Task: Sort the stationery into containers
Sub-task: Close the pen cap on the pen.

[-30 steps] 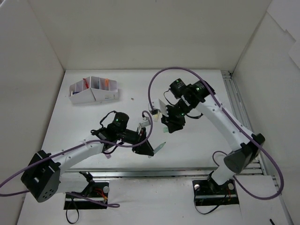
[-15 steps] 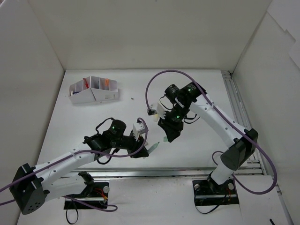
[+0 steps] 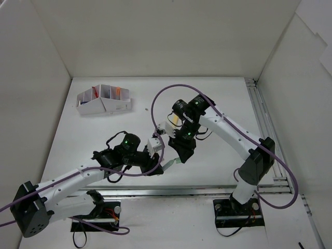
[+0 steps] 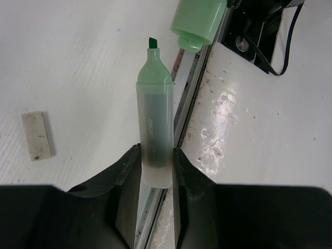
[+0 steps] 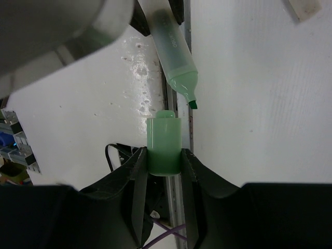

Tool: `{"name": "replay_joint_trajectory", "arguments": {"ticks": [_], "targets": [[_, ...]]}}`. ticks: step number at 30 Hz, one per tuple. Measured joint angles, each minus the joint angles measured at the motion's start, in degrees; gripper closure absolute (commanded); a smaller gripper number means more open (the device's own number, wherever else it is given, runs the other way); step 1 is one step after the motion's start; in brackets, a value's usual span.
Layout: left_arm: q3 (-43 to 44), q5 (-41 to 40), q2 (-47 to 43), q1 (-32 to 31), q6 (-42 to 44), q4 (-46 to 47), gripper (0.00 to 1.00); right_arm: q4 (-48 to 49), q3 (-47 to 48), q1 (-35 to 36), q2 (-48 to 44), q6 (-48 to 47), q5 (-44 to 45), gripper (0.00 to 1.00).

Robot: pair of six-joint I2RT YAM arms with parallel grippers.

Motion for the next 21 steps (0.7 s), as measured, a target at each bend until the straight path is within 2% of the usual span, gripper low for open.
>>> {"name": "replay_joint_trajectory", "arguments": {"ticks": [21], "targets": [[0.2, -4.7, -2.2, -4.9, 4.2, -2.4, 1.00, -0.9, 0.0, -1.6, 5.0, -8.3, -4.8, 1.00]]}}
